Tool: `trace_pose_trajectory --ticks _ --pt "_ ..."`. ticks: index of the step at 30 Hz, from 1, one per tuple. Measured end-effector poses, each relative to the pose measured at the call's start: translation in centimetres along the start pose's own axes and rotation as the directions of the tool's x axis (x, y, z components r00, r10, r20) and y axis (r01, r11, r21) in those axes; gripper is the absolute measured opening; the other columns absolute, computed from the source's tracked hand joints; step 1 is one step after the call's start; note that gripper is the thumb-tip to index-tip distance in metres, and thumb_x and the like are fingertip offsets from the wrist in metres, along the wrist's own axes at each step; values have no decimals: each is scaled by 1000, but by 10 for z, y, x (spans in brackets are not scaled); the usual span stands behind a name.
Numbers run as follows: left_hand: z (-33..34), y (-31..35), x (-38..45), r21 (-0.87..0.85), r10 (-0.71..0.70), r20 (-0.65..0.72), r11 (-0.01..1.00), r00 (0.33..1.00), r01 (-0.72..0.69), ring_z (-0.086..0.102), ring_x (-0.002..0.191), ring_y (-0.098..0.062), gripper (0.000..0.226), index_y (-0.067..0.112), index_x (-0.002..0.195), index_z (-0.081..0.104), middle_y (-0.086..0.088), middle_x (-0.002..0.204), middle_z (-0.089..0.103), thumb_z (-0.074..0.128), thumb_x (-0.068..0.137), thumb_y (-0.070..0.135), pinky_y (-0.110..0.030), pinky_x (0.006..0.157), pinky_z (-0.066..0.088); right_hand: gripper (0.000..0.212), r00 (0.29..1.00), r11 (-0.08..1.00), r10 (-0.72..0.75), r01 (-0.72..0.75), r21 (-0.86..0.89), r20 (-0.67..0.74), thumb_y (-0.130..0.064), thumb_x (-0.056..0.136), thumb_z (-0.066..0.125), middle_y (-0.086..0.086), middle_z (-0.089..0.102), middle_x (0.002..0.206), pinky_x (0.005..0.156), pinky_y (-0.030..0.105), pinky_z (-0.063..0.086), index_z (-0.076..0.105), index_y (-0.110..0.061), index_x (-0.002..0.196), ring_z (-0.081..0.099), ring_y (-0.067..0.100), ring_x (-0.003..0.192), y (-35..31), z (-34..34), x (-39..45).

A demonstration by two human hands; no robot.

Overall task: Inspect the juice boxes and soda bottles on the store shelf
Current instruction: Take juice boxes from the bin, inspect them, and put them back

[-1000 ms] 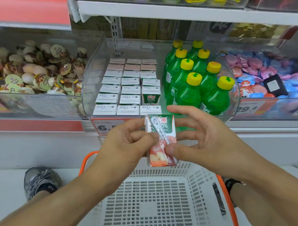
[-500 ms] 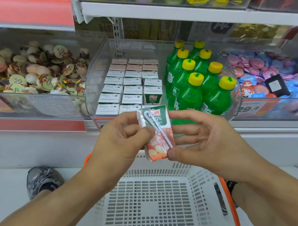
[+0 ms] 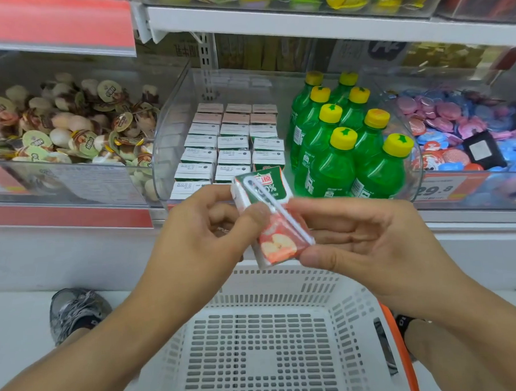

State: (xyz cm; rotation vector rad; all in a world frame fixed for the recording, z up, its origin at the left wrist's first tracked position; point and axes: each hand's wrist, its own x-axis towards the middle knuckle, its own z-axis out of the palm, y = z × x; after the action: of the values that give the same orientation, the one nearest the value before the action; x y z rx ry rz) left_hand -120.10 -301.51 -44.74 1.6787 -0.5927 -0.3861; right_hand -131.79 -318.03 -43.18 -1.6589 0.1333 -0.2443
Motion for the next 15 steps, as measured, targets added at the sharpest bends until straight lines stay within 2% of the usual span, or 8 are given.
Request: trace_pose_trajectory --ticks 3,4,6,7,9,11,13,15 --pt "-7 3 -2 27 26 -33 999 999 -25 63 59 -10 43 23 99 70 4 72 74 68 80 61 -14 57 48 37 996 996 -65 68 53 -59 -4 73 70 0 78 100 77 24 60 76 -21 105 76 15 90 -3 2 1" --pt "-8 2 -3 37 41 -39 999 998 -40 66 67 -3 49 26 106 68 9 80 74 66 79 67 -9 62 47 34 993 995 -71 77 59 -98 -7 75 68 3 79 96 74 26 61 76 -21 105 76 17 87 -3 1 2" --pt "-11 1 -7 161 129 -25 979 991 -123 64 101 4 65 37 127 58 21 110 69 60 72 73 -12 82 48 32 983 995 -75 84 49 -167 -10 78 65 11 79 90 69 30 63 76 -18 107 75 30 83 -4 -2 3" --pt "-10 3 -9 261 209 11 943 978 -205 57 115 6 71 41 134 51 25 123 61 60 71 72 -13 91 44 31 982 996 -70 77 33 -177 -11 78 65 14 78 89 68 31 63 75 -15 107 74 37 84 -4 -3 4" --pt "-7 7 -12 388 383 136 828 914 -404 46 128 4 71 39 138 48 24 134 52 65 74 65 -7 100 34 30 984 999 -50 49 -10 -169 -14 78 65 16 78 88 67 31 63 74 -14 107 73 39 84 -6 -3 3" --pt "-4 7 -12 389 462 200 772 864 -502 52 124 0 57 34 128 58 20 127 59 71 76 55 -10 100 36 28 988 999 -27 22 -35 -150 -16 77 66 9 79 82 64 32 63 75 -15 103 76 30 75 -7 -1 0" --pt "-1 5 -11 348 453 197 797 870 -494 60 109 3 45 37 115 65 22 111 66 73 74 51 -9 92 41 26 991 998 15 -23 -59 -133 -19 78 65 4 79 77 63 37 64 76 -19 102 77 24 69 -7 2 -3" --pt "0 3 -12 332 403 176 834 898 -440 62 101 6 42 41 108 67 24 104 68 73 70 54 -7 87 43 25 990 992 57 -70 -100 -132 -24 78 67 6 78 76 62 39 63 76 -20 101 76 24 66 -5 3 -4"
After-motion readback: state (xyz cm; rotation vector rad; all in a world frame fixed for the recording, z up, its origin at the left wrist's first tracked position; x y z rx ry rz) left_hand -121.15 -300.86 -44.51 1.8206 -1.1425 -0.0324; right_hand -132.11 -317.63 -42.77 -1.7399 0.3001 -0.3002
